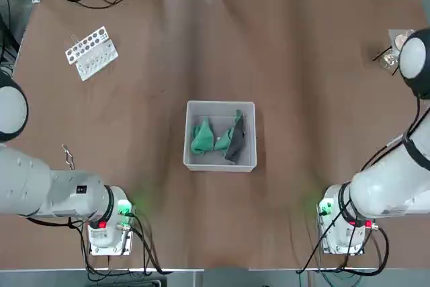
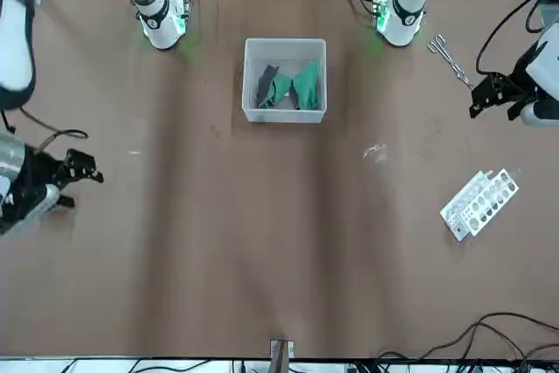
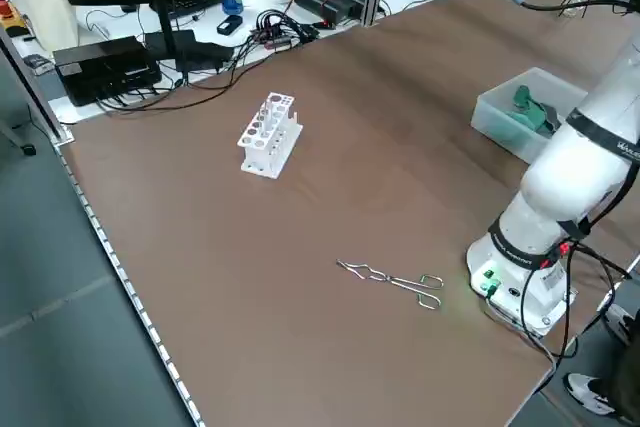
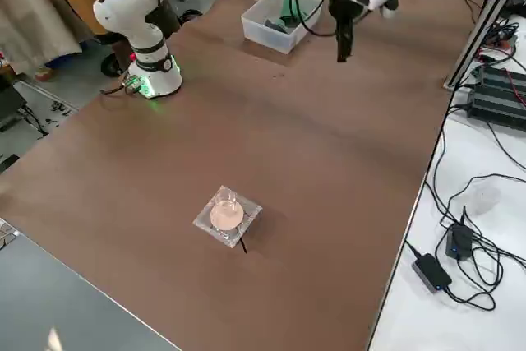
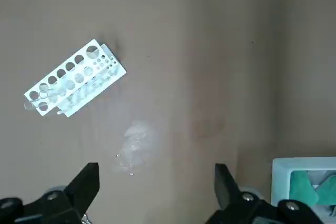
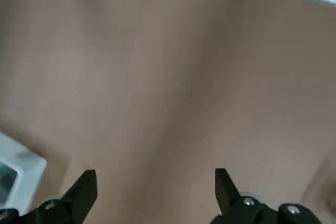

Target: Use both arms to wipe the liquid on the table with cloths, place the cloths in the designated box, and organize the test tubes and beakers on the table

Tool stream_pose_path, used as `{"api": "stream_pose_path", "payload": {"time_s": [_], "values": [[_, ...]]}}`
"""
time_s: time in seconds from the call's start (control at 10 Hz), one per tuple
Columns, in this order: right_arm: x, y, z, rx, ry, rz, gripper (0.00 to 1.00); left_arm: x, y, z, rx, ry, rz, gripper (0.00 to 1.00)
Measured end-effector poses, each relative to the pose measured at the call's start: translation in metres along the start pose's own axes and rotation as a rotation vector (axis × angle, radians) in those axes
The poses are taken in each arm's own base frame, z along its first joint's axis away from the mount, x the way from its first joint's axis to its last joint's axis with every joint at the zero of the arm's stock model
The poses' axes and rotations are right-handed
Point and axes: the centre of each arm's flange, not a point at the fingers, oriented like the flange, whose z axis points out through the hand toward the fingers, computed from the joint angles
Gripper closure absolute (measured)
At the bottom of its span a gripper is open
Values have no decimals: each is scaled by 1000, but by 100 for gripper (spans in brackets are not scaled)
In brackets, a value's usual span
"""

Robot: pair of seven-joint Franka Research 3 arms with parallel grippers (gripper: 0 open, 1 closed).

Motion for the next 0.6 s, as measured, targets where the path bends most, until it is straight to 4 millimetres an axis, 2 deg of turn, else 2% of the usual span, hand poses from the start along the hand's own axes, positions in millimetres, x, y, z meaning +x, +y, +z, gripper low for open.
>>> {"api": "stream_pose_path", "payload": {"time_s": [0.2,0.6], "values": [[-13,-5,-20,-64,23,230,1,0,0,0,0,0,0,3],[-44,-7,-85,-163,109,320,1,0,0,-1,0,1,0,3]]}}
